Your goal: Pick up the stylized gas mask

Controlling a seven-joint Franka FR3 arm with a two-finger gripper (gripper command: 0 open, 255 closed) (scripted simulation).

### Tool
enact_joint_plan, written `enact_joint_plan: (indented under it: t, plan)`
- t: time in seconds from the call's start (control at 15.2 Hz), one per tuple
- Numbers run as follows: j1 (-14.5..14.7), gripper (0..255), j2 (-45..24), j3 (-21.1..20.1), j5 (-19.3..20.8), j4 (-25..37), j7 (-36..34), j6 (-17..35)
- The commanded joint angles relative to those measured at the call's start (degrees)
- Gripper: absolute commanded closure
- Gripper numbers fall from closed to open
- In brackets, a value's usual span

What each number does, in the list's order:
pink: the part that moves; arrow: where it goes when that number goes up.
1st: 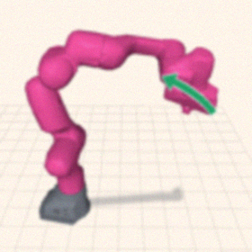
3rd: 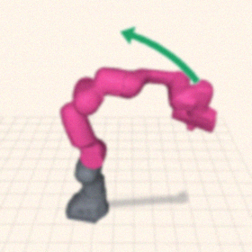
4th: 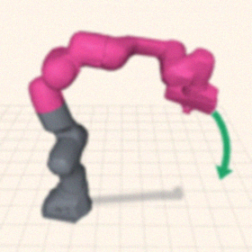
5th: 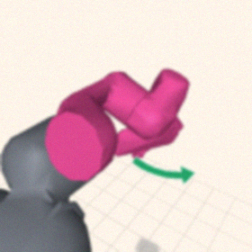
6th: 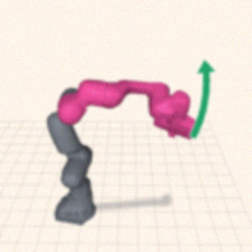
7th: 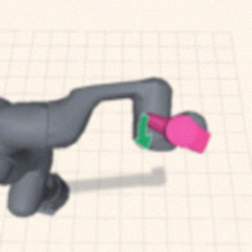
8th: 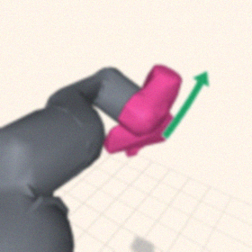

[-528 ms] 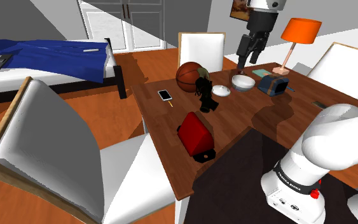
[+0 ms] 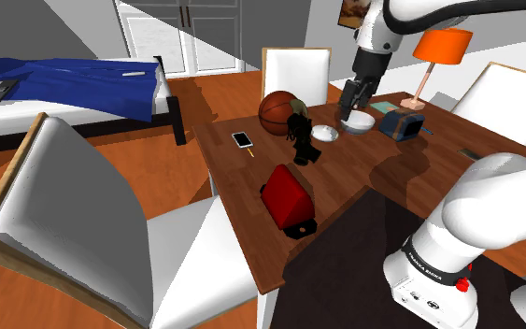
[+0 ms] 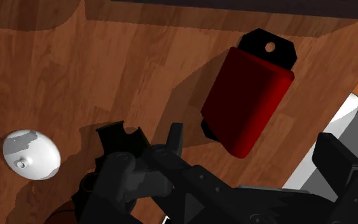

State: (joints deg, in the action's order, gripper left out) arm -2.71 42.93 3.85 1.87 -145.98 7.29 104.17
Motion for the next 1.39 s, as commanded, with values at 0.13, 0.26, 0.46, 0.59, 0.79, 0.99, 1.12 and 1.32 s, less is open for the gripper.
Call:
enact_joint_plan:
  t: [0.13,0.26,0.46,0.59,0.79,0.99,1.12,1.32]
  plan:
    - [-1.3,0,-3.2,2.1,2.5,-4.8,2.5,10.1]
    - [-2.0,0,-5.6,3.2,3.7,-6.6,3.5,15.3]
    - [-2.9,0,-10.2,4.8,5.3,-8.5,5.0,23.5]
    - [-3.5,0,-13.9,5.9,6.3,-9.3,6.0,29.0]
    - [-4.2,0,-20.3,7.6,7.4,-9.6,7.5,37.3]
    - [-4.6,0,-27.4,9.4,7.9,-8.9,9.3,45.4]
    - [-4.6,0,-32.5,10.6,7.5,-7.8,10.8,50.5]
    - [-4.3,0,-40.4,12.2,5.2,-5.5,14.2,57.7]
